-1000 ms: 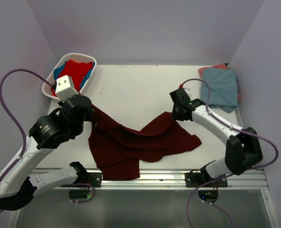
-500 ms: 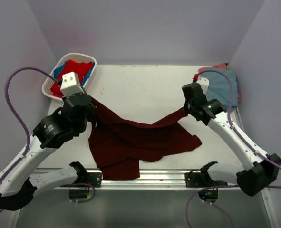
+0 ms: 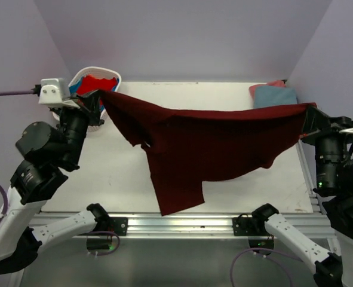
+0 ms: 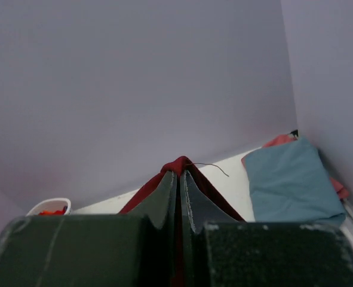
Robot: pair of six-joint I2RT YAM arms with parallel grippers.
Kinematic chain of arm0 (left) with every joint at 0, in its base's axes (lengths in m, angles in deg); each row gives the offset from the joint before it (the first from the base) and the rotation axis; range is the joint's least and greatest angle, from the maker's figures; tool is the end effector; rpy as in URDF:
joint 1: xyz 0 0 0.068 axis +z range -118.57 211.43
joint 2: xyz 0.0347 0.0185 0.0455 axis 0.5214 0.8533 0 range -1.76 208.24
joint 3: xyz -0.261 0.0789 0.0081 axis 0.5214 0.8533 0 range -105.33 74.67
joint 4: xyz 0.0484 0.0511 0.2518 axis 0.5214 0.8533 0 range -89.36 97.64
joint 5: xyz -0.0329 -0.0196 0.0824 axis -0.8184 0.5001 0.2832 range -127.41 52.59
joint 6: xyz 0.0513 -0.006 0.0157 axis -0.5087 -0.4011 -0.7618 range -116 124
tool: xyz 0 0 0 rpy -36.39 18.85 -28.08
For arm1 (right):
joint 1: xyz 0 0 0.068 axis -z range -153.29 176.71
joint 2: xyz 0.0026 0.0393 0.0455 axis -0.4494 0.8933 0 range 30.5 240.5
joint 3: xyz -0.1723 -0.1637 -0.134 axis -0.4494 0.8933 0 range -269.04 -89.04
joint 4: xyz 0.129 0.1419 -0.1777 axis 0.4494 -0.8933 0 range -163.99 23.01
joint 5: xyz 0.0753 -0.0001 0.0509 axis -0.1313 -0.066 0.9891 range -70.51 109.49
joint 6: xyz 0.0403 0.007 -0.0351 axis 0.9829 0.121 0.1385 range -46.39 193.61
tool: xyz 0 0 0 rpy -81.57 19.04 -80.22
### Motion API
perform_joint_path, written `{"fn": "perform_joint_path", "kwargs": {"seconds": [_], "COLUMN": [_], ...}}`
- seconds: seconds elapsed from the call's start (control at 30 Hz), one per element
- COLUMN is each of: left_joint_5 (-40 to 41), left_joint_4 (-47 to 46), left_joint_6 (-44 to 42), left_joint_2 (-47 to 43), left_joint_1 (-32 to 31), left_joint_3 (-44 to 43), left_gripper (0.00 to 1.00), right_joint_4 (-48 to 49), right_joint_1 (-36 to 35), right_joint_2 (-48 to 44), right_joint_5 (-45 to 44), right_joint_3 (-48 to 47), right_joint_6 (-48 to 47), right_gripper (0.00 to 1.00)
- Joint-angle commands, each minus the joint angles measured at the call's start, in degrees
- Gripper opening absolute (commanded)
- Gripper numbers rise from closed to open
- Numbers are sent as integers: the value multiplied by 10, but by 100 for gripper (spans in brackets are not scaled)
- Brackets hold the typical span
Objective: Fold and stack the t-shirts
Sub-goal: Flatten out the tshirt
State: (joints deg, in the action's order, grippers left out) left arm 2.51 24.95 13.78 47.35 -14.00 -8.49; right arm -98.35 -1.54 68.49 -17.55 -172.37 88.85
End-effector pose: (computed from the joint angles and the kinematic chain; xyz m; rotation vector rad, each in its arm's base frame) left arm 0.0981 -0.0669 0.5170 -0.1384 1.4411 -0.3031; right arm 0.0461 0.0004 0.5172 0.3966 1.3217 0.2065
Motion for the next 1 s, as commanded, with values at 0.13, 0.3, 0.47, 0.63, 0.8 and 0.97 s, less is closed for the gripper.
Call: {"fn": "perform_joint_path", "kwargs": {"seconds": [0.13, 0.3, 0.47, 0.63, 0.8, 0.97], "left_joint_5": [14, -58, -209, -236, -280, -396], "left_joint_4": [-123, -94, -65, -46, -88, -62], "left_joint_6": [-129, -103, -35, -41, -49, -36], "left_joint_2": [31, 174, 332, 376, 141, -101], "left_joint_1": [3, 50, 231, 268, 251, 245], "left_joint_3": [7, -30, -151, -262, -125, -8], "left_gripper": [0, 0, 0, 0, 0, 0], "right_joint_4": [24, 19, 43, 75, 98, 56], "right_joint_1": [0, 6, 41, 42, 22, 19], "right_joint_2": [67, 270, 420, 418, 248, 9], "right_joint_5": [-44, -60, -1, 56, 150, 366], "right_joint_3": [26, -27, -144, -183, -90, 6], "right_joint_6": [-76, -72, -70, -91, -92, -63], "right_gripper": [0, 0, 0, 0, 0, 0]}}
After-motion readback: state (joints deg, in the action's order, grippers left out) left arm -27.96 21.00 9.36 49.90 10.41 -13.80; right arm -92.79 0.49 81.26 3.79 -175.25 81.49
